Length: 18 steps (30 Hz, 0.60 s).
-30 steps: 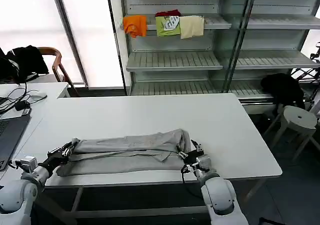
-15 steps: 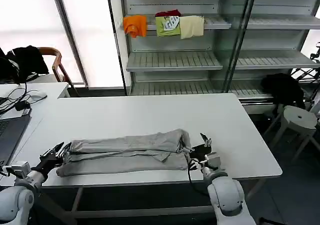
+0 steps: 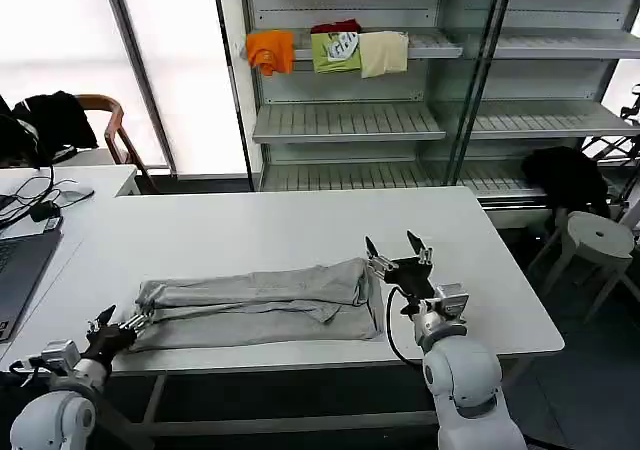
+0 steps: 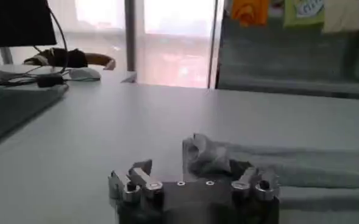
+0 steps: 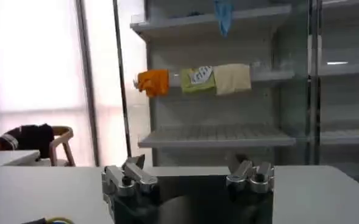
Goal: Fold and organize the clothes.
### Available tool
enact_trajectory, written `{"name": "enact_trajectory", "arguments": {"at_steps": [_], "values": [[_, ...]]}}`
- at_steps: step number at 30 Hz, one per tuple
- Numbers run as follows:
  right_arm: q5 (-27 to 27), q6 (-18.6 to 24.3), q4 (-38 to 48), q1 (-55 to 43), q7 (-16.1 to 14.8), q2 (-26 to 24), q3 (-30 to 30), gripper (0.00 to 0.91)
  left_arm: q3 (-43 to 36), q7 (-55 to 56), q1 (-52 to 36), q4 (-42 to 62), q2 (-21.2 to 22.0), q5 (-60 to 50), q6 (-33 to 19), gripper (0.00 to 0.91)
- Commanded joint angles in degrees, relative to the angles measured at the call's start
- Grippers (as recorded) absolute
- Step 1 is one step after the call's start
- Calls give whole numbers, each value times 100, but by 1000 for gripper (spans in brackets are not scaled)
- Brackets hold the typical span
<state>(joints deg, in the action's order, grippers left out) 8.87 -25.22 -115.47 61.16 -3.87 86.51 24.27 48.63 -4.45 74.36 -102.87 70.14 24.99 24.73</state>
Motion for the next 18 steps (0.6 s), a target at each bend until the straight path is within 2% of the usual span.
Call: {"name": "enact_trajectory", "arguments": {"at_steps": [1, 7, 10, 12, 15, 17, 18], "values": [[293, 89, -87, -56, 70, 25, 41, 907, -87, 470, -19, -34, 174, -24, 14, 907], [166, 102, -51, 5, 3, 55, 0, 907, -127, 592, -235, 157, 228, -9, -76, 897], [136, 104, -24, 13, -5, 48, -1, 907, -170, 601, -258, 193, 231, -55, -76, 786], [127, 105, -11, 14, -7, 43, -2, 907, -192, 601, -266, 218, 246, -100, -77, 625], [120, 102, -4, 24, -11, 44, -6, 907, -222, 568, -266, 257, 266, -122, -94, 595], [112, 96, 1, 27, -11, 50, -14, 907, -250, 537, -265, 288, 269, -126, -106, 605], [108, 93, 0, 26, -11, 52, -15, 907, -254, 526, -265, 295, 271, -132, -114, 474]]}}
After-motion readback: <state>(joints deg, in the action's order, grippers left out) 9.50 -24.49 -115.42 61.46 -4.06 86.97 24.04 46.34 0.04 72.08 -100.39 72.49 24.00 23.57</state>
